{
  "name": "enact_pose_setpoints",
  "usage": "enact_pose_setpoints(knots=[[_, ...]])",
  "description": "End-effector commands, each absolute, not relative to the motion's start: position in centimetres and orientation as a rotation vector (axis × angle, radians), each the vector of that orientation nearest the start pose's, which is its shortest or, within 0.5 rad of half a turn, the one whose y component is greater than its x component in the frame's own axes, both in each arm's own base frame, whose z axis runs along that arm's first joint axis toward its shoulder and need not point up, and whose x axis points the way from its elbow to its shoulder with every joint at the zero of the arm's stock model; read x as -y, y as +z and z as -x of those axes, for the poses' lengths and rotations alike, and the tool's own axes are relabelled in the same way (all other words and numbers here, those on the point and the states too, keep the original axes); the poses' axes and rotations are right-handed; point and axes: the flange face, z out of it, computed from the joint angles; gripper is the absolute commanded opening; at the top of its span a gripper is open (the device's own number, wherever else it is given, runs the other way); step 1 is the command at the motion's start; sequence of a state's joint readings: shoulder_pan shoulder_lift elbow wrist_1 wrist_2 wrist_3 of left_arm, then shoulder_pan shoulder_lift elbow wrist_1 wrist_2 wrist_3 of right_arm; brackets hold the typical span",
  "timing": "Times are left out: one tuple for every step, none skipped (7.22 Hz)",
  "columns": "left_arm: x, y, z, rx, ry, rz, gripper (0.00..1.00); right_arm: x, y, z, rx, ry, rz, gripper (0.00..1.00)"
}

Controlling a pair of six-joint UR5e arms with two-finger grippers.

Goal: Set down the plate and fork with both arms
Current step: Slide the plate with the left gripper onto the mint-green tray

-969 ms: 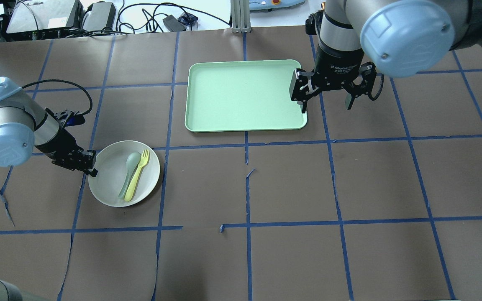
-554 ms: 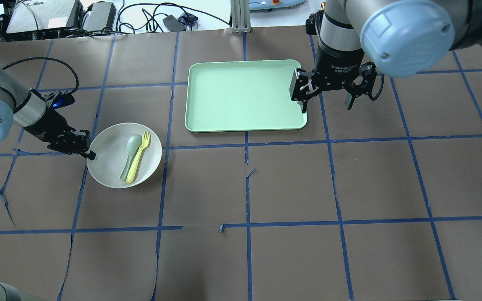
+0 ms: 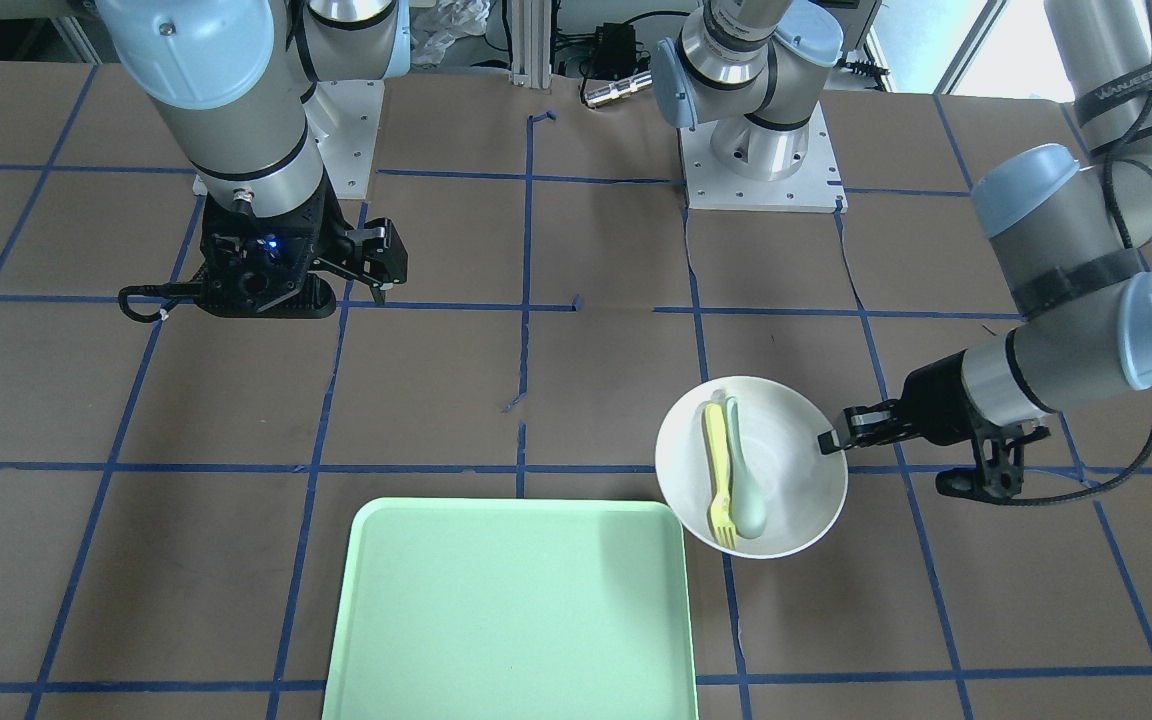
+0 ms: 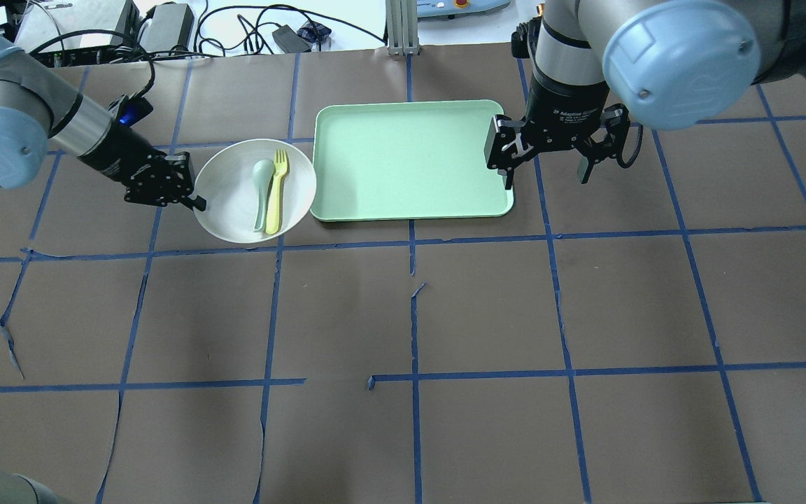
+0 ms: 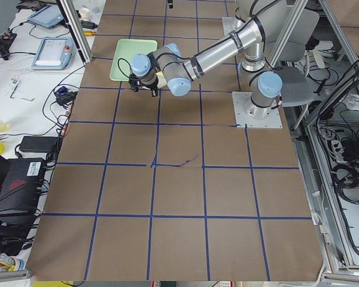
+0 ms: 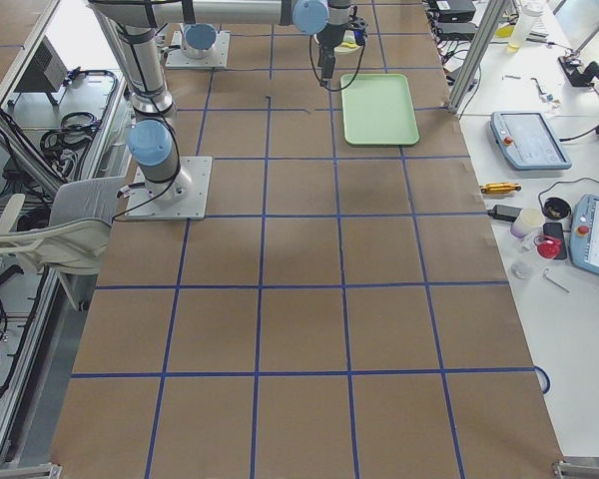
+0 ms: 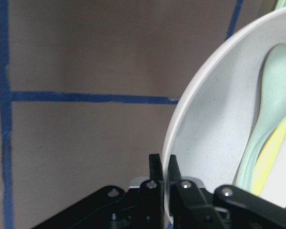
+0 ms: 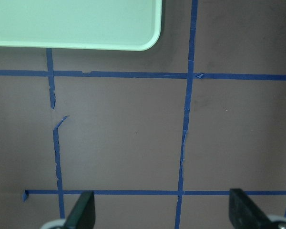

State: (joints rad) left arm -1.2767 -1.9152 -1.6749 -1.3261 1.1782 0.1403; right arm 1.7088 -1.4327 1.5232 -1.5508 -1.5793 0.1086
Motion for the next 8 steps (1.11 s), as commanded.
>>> enact_pose_setpoints(knots=[[64.6,26.7,8.0,-3.616,0.085,0.344,0.00,51.4,43.8,-20.5,-3.158,0.174,0.049,1.00],[67.1,25.9,11.4,-3.625,0.077,0.325,0.00,51.4,43.8,-20.5,-3.158,0.174,0.049,1.00],[68.9,25.0,14.7,-3.620,0.107,0.343,0.00,51.3,43.8,-20.6,-3.158,0.174,0.052,1.00],[69.6,23.5,17.1,-3.618,0.141,0.300,0.00,51.4,43.8,-20.5,-3.158,0.172,0.049,1.00],[70.0,21.6,18.0,-3.623,0.131,0.266,0.00,51.4,43.8,-20.5,-3.158,0.174,0.049,1.00],[70.0,20.2,20.4,-3.622,0.093,0.196,0.00,51.3,43.8,-20.6,-3.158,0.177,0.052,1.00],[70.2,18.7,20.7,-3.619,0.111,0.194,0.00,51.3,43.8,-20.6,-3.158,0.174,0.052,1.00],[70.6,18.7,21.2,-3.622,0.089,0.177,0.00,51.3,43.8,-20.6,-3.158,0.177,0.052,1.00]])
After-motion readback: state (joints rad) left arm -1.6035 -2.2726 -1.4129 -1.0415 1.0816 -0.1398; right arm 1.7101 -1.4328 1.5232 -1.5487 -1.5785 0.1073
